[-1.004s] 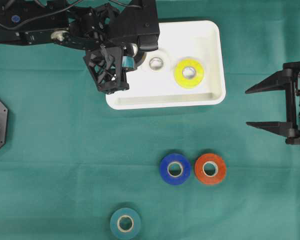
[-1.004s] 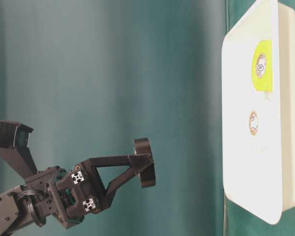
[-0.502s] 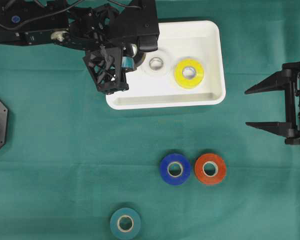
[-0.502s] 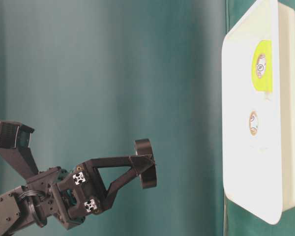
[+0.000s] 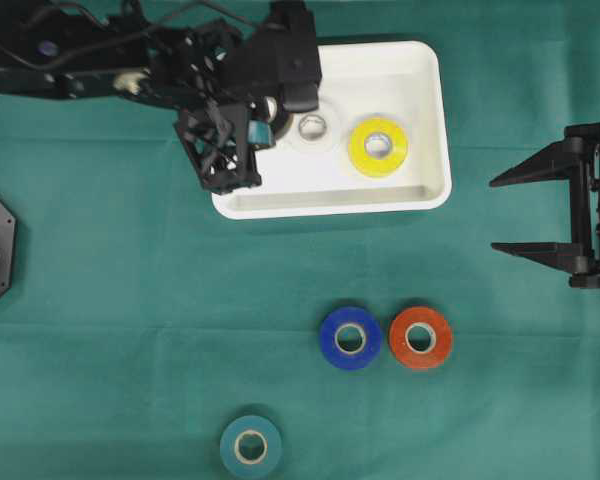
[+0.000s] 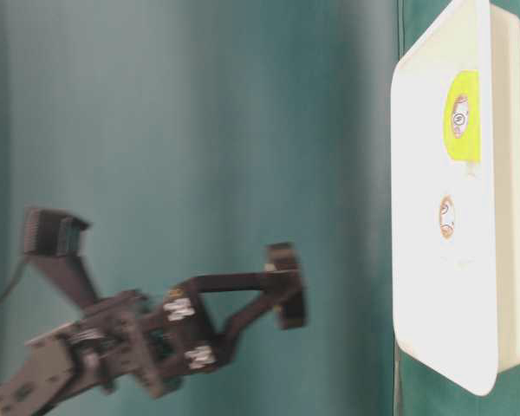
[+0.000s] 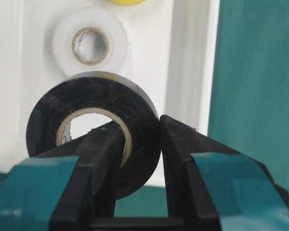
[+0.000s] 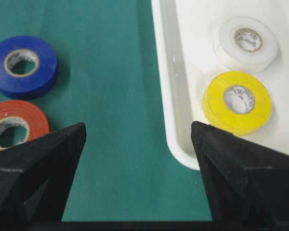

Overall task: Pick up the tape from a random location and place it into the white case.
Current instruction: 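Lower the black tape into the tray beside the white tape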

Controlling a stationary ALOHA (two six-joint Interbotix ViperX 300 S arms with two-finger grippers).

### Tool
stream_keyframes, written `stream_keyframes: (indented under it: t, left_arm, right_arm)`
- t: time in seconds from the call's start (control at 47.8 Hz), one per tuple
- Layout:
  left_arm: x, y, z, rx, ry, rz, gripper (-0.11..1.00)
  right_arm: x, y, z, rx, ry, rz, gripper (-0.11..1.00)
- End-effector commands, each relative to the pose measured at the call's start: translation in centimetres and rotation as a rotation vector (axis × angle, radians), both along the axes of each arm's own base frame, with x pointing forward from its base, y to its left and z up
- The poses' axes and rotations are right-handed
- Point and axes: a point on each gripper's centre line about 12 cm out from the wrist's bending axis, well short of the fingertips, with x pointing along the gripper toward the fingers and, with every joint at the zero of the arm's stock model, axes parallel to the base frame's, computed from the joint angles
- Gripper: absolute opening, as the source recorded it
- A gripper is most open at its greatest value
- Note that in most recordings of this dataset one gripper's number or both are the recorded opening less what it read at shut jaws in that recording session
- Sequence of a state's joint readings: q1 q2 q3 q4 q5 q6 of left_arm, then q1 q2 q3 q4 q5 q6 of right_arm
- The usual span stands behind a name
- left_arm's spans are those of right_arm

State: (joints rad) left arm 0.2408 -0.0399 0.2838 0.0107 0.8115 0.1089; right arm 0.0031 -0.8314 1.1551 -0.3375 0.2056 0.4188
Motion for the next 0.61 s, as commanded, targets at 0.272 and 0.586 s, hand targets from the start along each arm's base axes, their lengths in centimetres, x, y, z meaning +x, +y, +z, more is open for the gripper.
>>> stream_keyframes:
  t: [0.272, 0.586]
  left_arm:
    - [1.1, 1.8, -5.0, -0.002, -0.005, 0.041, 0.18]
    - [2.0, 2.8, -8.8, -0.006, 0.002, 0.057, 0.18]
  right_arm:
    - [0.2, -0.2, 0.4, 0.0, -0.013, -0.006, 0.84]
    - [0.2, -0.4, 0.4, -0.003, -0.017, -0.014, 0.84]
